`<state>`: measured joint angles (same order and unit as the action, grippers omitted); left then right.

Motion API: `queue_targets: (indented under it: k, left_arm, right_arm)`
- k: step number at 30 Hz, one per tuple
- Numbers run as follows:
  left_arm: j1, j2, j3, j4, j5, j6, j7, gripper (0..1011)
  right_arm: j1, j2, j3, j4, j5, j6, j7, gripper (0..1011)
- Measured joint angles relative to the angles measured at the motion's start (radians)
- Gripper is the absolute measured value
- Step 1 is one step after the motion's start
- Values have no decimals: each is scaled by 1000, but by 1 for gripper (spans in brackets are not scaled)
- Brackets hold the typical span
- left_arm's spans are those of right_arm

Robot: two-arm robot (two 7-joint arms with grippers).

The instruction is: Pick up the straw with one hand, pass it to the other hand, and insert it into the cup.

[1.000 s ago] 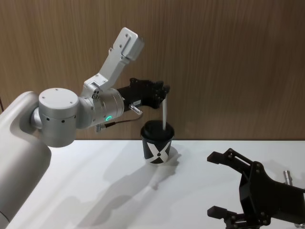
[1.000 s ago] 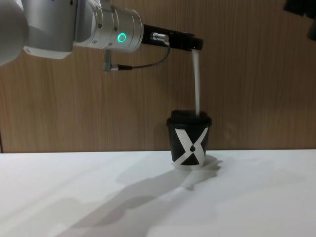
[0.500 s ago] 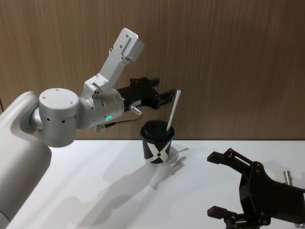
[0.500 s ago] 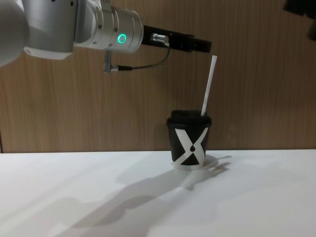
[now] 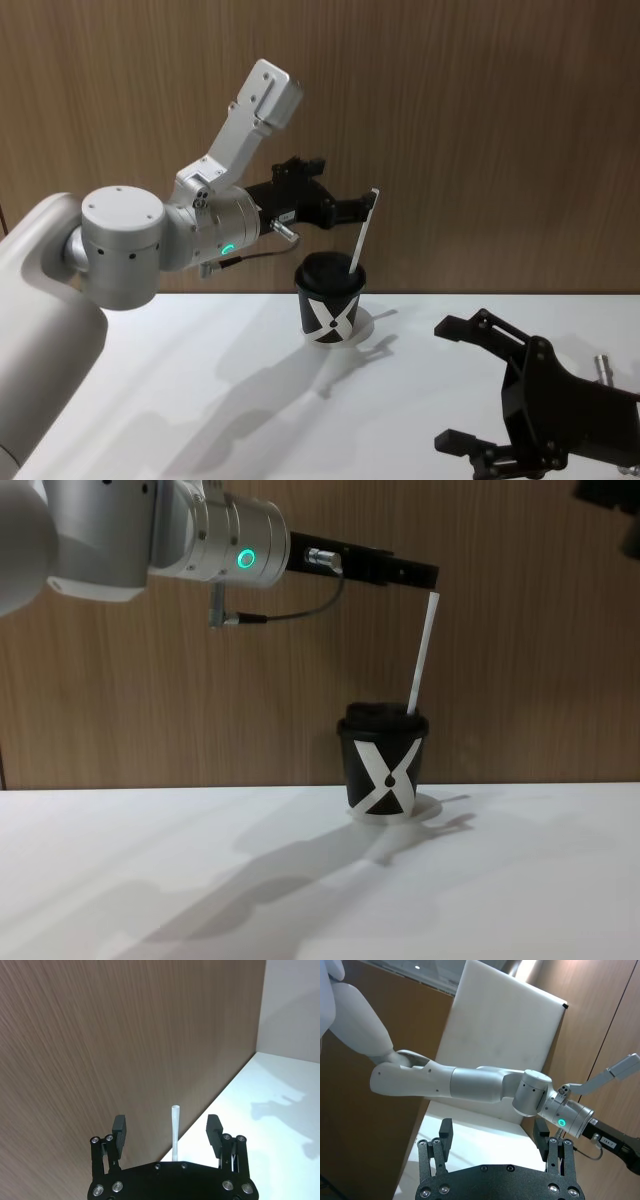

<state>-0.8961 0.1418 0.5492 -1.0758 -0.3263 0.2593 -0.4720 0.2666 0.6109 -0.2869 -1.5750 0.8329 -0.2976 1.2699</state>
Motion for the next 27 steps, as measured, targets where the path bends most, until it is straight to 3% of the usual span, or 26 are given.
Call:
queue_targets:
  k: [14, 27]
  left_arm:
    - [60, 43, -11, -67, 6, -66, -21, 1000]
    - [114, 94, -24, -135, -31, -137, -88, 1000]
  right_arm:
    - [64, -16, -7, 7, 2, 16, -24, 1001]
    - [119, -42, -15, 9, 19, 74, -114, 1001]
